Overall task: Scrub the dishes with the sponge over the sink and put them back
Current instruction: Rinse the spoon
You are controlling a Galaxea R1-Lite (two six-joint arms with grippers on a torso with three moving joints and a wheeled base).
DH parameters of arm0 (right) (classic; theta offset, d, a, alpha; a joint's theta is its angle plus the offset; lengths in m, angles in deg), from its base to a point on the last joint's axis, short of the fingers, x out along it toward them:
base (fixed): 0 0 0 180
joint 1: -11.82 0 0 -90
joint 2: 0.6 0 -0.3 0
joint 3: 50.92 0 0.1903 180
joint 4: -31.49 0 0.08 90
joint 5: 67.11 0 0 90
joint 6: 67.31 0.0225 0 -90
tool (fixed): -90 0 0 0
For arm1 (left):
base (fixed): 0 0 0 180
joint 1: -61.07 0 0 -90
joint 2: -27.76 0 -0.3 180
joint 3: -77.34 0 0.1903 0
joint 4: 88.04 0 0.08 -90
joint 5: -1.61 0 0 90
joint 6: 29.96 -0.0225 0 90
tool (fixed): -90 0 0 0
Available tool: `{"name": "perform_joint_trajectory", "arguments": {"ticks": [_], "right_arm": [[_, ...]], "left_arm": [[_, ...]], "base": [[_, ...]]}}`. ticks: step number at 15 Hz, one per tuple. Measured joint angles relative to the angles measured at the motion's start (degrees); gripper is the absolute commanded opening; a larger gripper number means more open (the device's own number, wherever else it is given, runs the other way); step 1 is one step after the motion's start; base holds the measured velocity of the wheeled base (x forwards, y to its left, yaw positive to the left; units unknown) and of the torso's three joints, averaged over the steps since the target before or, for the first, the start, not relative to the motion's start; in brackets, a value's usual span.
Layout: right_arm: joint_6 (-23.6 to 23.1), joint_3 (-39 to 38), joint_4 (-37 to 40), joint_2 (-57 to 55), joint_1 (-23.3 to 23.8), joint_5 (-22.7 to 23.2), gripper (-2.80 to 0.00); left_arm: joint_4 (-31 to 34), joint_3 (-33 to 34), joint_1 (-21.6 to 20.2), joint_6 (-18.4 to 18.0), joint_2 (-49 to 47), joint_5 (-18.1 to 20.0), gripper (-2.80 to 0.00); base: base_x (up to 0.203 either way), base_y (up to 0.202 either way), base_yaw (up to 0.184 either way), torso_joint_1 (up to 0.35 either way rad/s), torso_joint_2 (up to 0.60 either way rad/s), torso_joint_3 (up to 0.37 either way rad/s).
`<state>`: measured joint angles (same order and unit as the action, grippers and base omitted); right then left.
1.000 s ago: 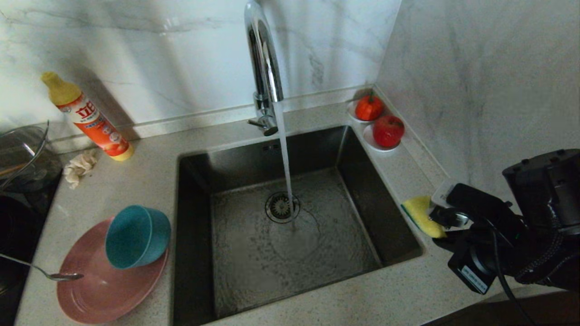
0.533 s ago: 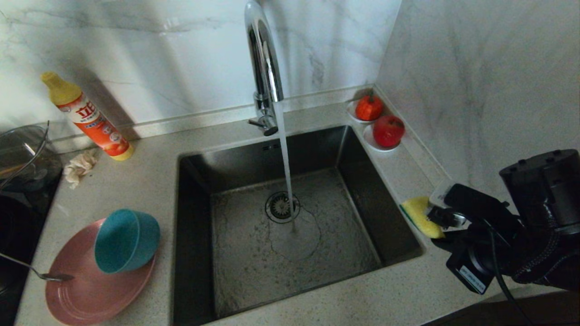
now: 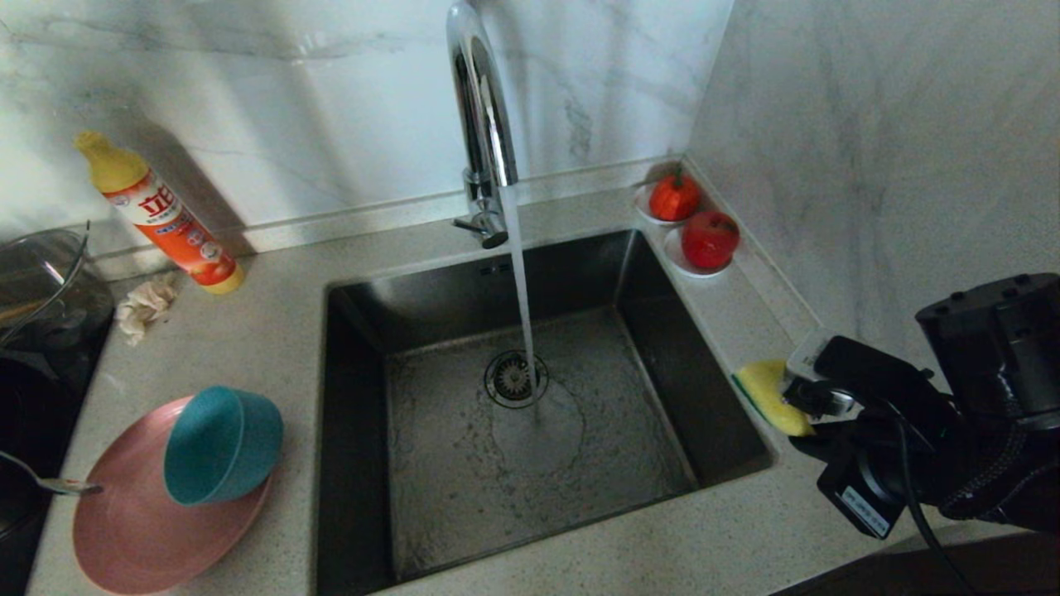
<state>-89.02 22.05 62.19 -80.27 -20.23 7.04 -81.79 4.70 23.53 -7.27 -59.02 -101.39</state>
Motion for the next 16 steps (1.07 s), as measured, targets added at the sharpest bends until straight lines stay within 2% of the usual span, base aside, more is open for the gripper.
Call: {"name": "perform_joint_trajectory", "arguments": {"ticks": [3, 5, 7, 10, 13, 16], "right_arm": [[0.0, -0.1, 0.0, 0.0, 0.0, -0.1, -2.8], [0.0, -0.1, 0.0, 0.0, 0.0, -0.1, -2.8], [0.0, -0.1, 0.0, -0.1, 0.0, -0.1, -2.8], [0.0, -0.1, 0.0, -0.3, -0.3, -0.1, -2.8], [0.0, 0.0, 0.0, -0.4, -0.4, -0.1, -2.8], [0.0, 0.0, 0.0, -0.5, -0.4, 0.0, -2.8]], "left_arm": [[0.0, -0.4, 0.0, 0.6, 0.6, 0.6, -2.8], [0.8, -0.8, 0.2, 2.5, 1.9, 1.3, -2.8], [2.7, -0.6, 1.2, 4.1, 3.8, 3.5, -2.8], [5.0, 1.2, 2.5, 4.3, 4.9, 4.3, -2.8], [4.4, 4.0, 3.7, 3.7, 3.6, 3.9, -2.8], [3.1, 4.0, 3.9, 3.1, 2.0, 3.5, -2.8]], "base": [[0.0, 0.0, 0.0, 0.0, 0.0, 0.0], [0.0, 0.0, 0.0, 0.0, 0.0, 0.0], [0.0, 0.0, 0.0, 0.0, 0.0, 0.0], [0.0, 0.0, 0.0, 0.0, 0.0, 0.0], [0.0, 0.0, 0.0, 0.0, 0.0, 0.0], [0.0, 0.0, 0.0, 0.0, 0.0, 0.0]]}}
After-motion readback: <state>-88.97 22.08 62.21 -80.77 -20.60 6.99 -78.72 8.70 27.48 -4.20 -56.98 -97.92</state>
